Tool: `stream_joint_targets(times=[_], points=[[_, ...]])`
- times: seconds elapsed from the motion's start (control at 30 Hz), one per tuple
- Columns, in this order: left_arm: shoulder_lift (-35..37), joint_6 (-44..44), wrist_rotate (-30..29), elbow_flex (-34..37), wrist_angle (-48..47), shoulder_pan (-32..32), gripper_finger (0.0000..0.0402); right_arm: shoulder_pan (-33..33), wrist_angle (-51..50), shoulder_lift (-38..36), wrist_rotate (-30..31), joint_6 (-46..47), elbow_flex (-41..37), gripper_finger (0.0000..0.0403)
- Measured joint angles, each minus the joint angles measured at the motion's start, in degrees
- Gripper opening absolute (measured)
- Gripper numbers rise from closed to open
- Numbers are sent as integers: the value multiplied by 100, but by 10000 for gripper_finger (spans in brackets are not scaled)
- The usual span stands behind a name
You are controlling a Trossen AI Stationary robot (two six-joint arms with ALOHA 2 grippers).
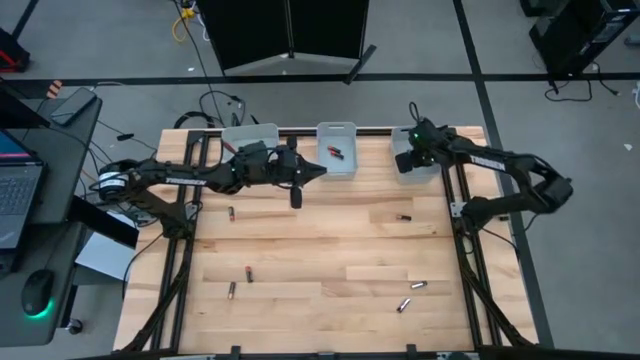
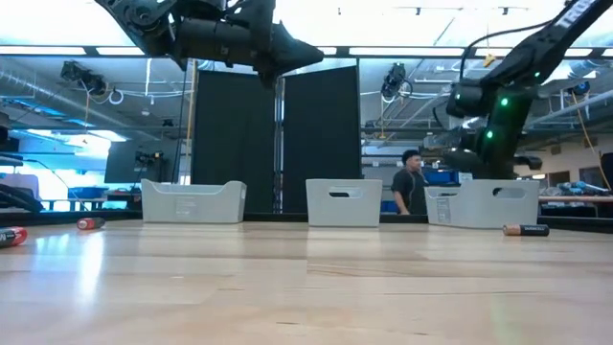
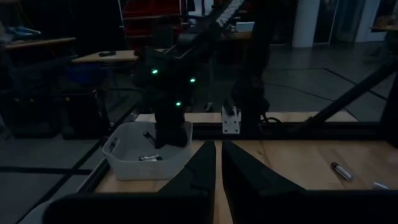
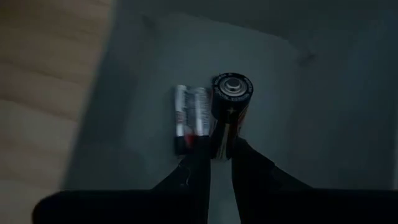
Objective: Sort batteries
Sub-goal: Put the top black silver battery into the right bin, then put the bottom black orange battery into the middle bin
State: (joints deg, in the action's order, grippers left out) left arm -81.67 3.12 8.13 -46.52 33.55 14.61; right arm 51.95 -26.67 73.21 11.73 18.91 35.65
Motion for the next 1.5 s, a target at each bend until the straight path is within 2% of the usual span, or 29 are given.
stream_joint_targets(times=[0.23,0.57,0.8,1.03,1.13,1.33,1.5], points=[[1,-14,-18,0,-218,2,33,102,-359,655,82,18,420,55],[7,4,-18,-2,-305,2,33,106,-915,1121,125,87,843,67],[142,172,-18,-8,-1165,2,33,104,-1025,1128,365,-90,1079,105],[739,236,-19,-9,-2181,-17,33,39,-1463,932,579,-348,1551,137],[1066,63,-28,-7,-2951,-63,33,-97,-1682,698,586,-556,1686,141],[1509,-384,-580,-7,-4353,-439,29,-663,-1727,8,625,-841,1694,104],[1587,-796,-571,-11,-5466,-936,19,-1370,-1670,-518,625,-847,1694,49]])
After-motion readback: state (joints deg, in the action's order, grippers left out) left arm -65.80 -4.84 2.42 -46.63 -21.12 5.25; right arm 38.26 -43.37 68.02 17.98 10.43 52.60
